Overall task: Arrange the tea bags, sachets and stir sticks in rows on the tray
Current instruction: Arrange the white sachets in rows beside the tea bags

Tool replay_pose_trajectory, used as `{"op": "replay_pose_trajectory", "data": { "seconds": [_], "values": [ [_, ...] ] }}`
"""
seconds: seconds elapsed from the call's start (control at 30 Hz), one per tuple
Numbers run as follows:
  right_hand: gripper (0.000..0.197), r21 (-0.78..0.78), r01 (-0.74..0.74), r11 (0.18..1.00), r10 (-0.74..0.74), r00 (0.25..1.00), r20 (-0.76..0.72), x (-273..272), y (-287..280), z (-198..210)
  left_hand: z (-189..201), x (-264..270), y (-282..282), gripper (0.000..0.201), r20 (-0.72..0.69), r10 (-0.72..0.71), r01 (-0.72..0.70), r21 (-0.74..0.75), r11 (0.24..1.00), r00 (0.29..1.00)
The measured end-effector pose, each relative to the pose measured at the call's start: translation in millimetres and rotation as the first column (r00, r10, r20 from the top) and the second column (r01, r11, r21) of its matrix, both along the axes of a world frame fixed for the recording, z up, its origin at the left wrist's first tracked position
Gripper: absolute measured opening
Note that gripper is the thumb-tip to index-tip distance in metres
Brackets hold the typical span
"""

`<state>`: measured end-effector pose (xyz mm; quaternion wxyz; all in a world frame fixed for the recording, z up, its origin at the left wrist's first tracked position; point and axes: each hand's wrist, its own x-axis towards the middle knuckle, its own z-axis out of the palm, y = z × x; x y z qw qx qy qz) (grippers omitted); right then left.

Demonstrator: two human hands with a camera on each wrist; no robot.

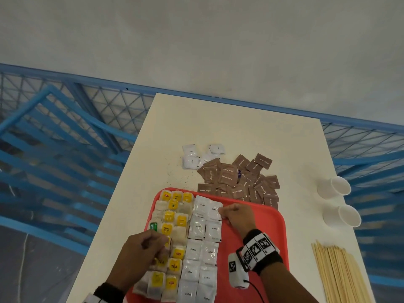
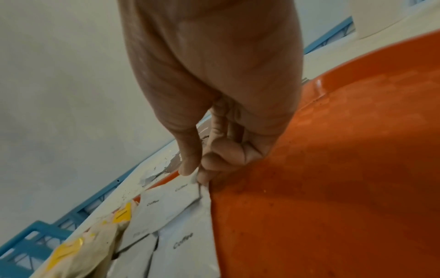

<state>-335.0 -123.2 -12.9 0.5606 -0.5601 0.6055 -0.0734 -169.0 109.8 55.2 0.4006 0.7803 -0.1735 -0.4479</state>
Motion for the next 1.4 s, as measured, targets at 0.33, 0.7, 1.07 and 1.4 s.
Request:
{"op": "replay_pose_trajectory", "data": {
  "seconds": [0.33,0.7,1.07,1.4],
  "values": [
    [0.035,-0.203,-0.205,0.957,0.197,0.979,-0.060,31,-32,49,19,52,-34,0.048,0.136,0.024,-0.021,-0.024,1.000,0.990],
    [0.049,-0.227,-0.556,0.799,0.376,0.758,-0.533,143,-167,33,-23,118,-94,0.025,0.332,-0.007,-0.019,0.077,0.997,0.943],
    [0.046,-0.218,-0.462,0.860,0.374,0.860,-0.349,165,-159,-14,-55,142,-176,0.030,0.329,-0.164,0.066,0.290,0.955,0.930],
    [0.025,-0.284,-0.559,0.779,0.510,0.829,-0.231,155,-179,22,-77,123,-244,0.072,0.354,-0.230,0.086,0.380,0.921,0.907]
  ]
}}
